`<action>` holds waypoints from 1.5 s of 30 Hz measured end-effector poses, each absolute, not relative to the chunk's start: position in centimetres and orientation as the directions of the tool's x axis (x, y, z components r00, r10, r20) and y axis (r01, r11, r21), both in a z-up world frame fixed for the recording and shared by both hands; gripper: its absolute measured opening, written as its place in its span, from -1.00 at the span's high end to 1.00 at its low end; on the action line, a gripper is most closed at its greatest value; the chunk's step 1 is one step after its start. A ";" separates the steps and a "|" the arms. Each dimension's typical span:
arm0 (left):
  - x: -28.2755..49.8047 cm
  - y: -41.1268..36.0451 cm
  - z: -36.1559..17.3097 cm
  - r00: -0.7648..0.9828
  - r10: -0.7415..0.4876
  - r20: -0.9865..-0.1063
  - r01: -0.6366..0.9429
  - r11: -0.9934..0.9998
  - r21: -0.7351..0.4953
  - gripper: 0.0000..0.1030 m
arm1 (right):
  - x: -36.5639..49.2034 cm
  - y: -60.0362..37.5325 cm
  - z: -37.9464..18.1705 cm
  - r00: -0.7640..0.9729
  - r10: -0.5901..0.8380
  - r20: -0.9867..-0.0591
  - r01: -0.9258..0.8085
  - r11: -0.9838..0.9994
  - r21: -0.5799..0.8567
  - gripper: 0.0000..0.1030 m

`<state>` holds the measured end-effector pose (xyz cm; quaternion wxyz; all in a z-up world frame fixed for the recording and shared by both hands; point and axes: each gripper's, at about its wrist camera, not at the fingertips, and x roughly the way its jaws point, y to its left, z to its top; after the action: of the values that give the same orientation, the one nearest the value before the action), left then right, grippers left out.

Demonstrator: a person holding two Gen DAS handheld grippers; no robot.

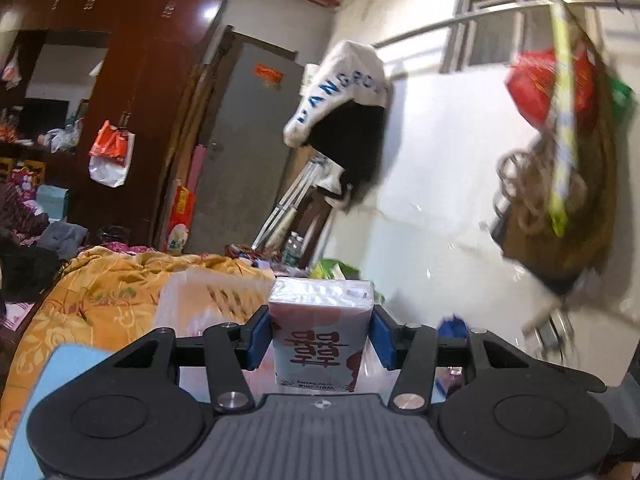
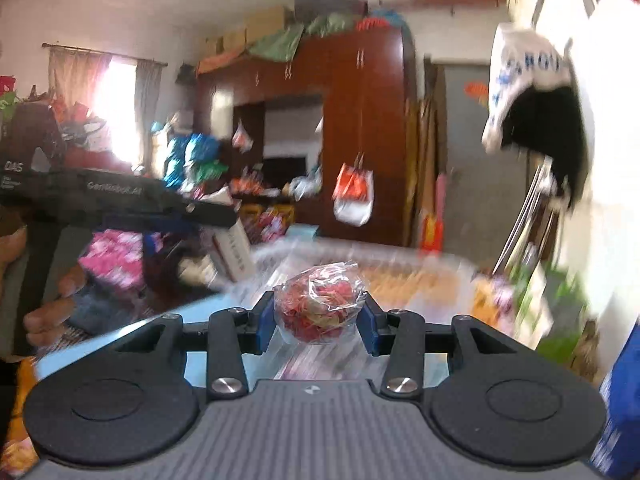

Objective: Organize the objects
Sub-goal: 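Lift both items over the white basket and open both tools to release them, then grasp KENT cigarette pack with left tool while right tool grasps purple box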

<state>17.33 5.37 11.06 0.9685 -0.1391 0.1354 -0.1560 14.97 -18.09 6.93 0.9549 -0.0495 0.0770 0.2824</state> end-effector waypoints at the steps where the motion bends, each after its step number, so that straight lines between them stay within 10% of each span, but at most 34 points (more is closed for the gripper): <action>1: 18.4 5.3 11.7 0.917 -0.330 -0.226 0.250 0.915 -0.318 -0.07 | 16.3 -17.9 7.6 0.834 0.523 -0.174 -0.538 0.842 -0.051 0.11; 9: 27.0 3.5 11.3 0.880 -0.269 -0.391 0.146 0.938 -0.315 -0.08 | 24.1 -16.1 6.1 0.845 0.459 -0.274 -0.482 0.876 -0.019 0.06; 13: 28.0 3.8 10.4 0.890 -0.217 -0.401 0.096 0.949 -0.301 -0.55 | 23.6 -16.5 5.5 0.864 0.445 -0.235 -0.461 0.887 -0.016 -0.81; 23: 15.1 3.2 7.1 0.920 -0.238 -0.310 0.202 0.969 -0.144 -0.90 | 15.9 -20.4 2.7 0.809 0.540 -0.232 -0.526 0.841 0.125 -1.00; 30: 17.7 -0.2 0.5 0.810 -0.202 -0.551 0.192 0.978 -0.076 -0.76 | 16.4 -22.2 -1.7 0.781 0.545 -0.303 -0.440 0.826 0.351 -1.00; 38: 19.3 -1.5 -1.9 0.776 -0.159 -0.611 0.165 0.985 -0.047 -0.71 | 16.4 -23.1 -2.5 0.796 0.537 -0.279 -0.418 0.822 0.388 -1.00; 45: 19.8 -2.4 -3.0 0.773 -0.112 -0.625 0.134 0.991 -0.012 -0.07 | 16.3 -23.5 -2.5 0.806 0.534 -0.256 -0.402 0.811 0.425 -1.00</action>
<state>19.82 -2.39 -2.95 0.9413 0.0165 0.3308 -0.0653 16.34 -23.54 -2.53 0.9335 0.1781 0.1847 0.2506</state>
